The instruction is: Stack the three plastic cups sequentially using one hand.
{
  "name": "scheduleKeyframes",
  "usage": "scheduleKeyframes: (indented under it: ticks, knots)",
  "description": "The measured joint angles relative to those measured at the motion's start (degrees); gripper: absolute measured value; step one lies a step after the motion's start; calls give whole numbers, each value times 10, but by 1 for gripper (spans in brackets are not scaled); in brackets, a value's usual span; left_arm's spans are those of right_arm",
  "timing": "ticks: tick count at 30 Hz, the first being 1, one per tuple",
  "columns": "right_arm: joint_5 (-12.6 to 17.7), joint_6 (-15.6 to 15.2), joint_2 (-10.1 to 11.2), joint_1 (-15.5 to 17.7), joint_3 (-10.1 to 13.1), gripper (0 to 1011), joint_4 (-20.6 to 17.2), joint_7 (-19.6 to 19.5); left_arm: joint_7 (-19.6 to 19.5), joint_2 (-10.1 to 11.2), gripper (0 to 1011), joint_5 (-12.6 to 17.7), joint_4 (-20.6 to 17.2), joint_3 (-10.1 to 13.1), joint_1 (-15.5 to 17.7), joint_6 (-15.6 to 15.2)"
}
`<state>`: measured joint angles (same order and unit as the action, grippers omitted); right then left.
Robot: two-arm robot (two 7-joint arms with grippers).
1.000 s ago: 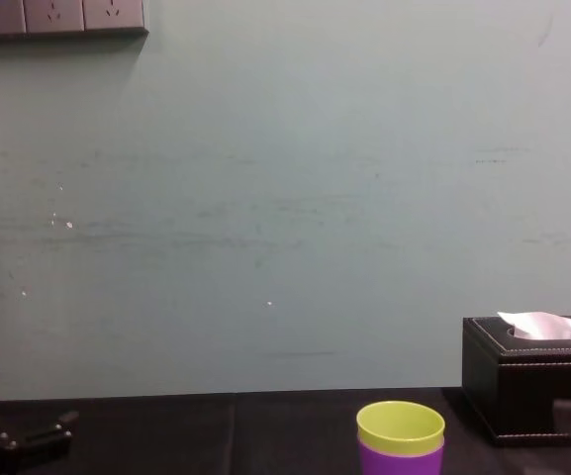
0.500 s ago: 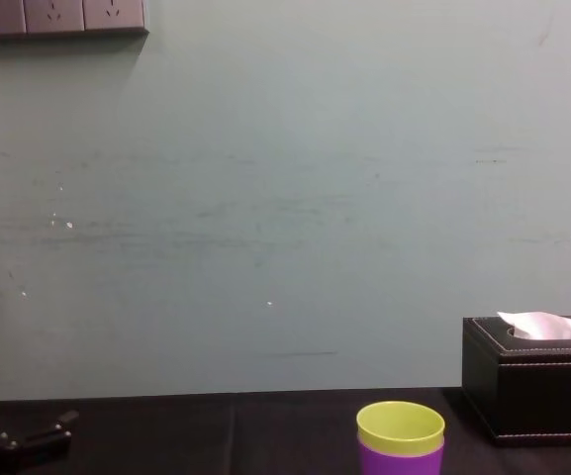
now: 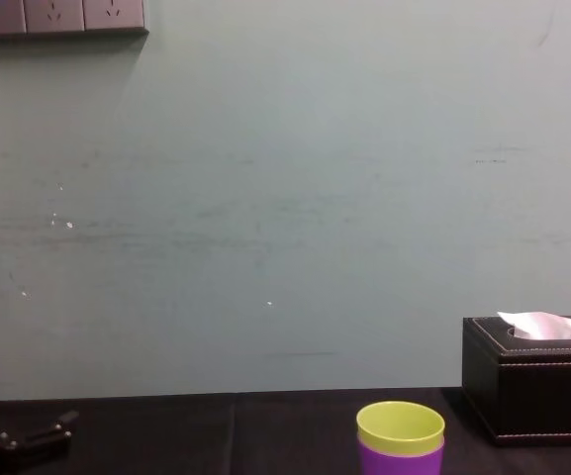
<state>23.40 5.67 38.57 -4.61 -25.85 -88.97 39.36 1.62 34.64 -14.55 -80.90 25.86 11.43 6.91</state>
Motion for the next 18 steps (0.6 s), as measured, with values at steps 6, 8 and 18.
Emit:
scheduleKeyframes:
  ticks: [6, 8, 18]
  knots:
    - [-4, -4, -7, -11, -10, 1002, 7, 3, 0, 0, 1010, 0, 0, 0, 0, 0]
    - [-5, -6, -10, -14, -13, 1003, 10, 3, 0, 0, 1010, 0, 0, 0, 0, 0]
    - [-12, -13, -26, -35, -28, 1002, 23, 2, 0, 0, 1010, 0, 0, 0, 0, 0]
